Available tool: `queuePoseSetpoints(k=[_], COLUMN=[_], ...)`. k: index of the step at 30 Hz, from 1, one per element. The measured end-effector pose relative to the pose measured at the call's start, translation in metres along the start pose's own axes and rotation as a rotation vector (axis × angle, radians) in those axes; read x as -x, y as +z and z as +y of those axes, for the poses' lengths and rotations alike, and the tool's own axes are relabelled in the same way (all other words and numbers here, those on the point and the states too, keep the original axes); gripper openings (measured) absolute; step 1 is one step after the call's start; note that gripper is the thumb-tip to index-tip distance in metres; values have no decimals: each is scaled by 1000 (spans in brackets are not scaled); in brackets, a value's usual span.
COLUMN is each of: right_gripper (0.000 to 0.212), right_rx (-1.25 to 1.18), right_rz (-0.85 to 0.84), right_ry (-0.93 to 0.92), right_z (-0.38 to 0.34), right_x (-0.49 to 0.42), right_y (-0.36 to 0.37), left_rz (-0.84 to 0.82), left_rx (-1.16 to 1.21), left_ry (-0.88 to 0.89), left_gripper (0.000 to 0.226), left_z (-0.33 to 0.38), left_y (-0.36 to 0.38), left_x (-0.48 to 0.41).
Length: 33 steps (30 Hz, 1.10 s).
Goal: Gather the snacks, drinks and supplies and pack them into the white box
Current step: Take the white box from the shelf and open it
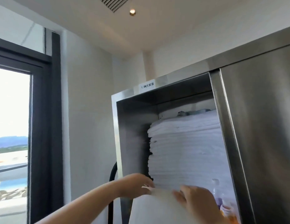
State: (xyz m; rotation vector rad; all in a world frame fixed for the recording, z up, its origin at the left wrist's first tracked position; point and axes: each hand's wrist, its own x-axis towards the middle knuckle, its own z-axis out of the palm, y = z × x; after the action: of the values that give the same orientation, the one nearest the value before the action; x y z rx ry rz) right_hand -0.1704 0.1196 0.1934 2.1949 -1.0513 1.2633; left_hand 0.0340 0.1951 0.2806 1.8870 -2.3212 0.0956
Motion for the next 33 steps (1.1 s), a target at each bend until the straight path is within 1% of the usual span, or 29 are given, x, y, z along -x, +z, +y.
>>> queuePoseSetpoints(k=[2, 3, 5, 6, 7, 9, 10, 12, 13, 14, 15, 16, 17, 19, 20, 21, 22, 24, 25, 26, 27, 29, 31, 33], right_gripper=[56, 57, 50, 47, 45, 44, 44, 44, 44, 45, 45, 46, 46, 44, 45, 44, 44, 46, 47, 47, 47, 49, 48, 49], right_rx=[-4, 14, 3, -24, -52, -66, -68, -79, -85, -93, -92, -92, -94, -96, -98, -102, -118, -167, -208, -265, -322, -391, -447, -474], right_rz=[48, 126, 234, 257, 266, 293, 332, 389, 415, 442, 471, 498, 526, 576, 584, 583, 576, 552, 539, 518, 492, 451, 413, 337], right_ry=[-34, -69, -111, -127, -143, -151, -150, -109, -89, -69, -58, -54, -60, -97, -111, -106, -75, 23, 49, 42, 3, -96, -186, -245], right_z=[3, 2, -5, -9, -13, -17, -16, -12, -9, -8, -7, -8, -10, -11, -11, -10, -9, -9, -10, -13, -18, -34, -54, -70], right_x=[-30, -47, -71, -81, -92, -111, -119, -132, -139, -147, -155, -164, -173, -193, -201, -209, -216, -229, -235, -239, -241, -241, -237, -232], right_y=[-5, -10, -18, -21, -26, -38, -44, -56, -64, -71, -78, -84, -87, -91, -92, -93, -95, -99, -101, -104, -106, -110, -114, -123], left_rz=[59, 92, 155, 194, 249, 382, 417, 400, 382, 389, 439, 518, 594, 687, 698, 693, 685, 681, 693, 712, 732, 768, 763, 728], left_rx=[-12, -11, -1, 17, 54, 218, 307, 403, 398, 361, 321, 296, 276, 229, 223, 235, 273, 409, 470, 523, 540, 494, 424, 379], left_ry=[14, 29, 84, 111, 143, 225, 276, 371, 365, 348, 323, 302, 293, 297, 319, 343, 363, 415, 445, 467, 485, 514, 514, 497], left_gripper=[28, 27, 25, 22, 17, 10, 15, 52, 70, 83, 88, 87, 82, 58, 51, 51, 50, 38, 37, 43, 46, 45, 39, 29], left_z=[-11, -16, -25, -31, -38, -55, -64, -77, -82, -87, -90, -95, -98, -99, -98, -96, -91, -83, -81, -78, -75, -66, -59, -54], left_y=[-26, -39, -61, -70, -80, -96, -102, -110, -109, -107, -105, -102, -103, -111, -116, -122, -128, -138, -143, -149, -155, -164, -167, -167], left_x=[-7, -9, -10, -8, -6, -1, 0, 1, -1, -1, -4, -6, -8, -14, -17, -20, -21, -26, -29, -31, -32, -35, -36, -37])
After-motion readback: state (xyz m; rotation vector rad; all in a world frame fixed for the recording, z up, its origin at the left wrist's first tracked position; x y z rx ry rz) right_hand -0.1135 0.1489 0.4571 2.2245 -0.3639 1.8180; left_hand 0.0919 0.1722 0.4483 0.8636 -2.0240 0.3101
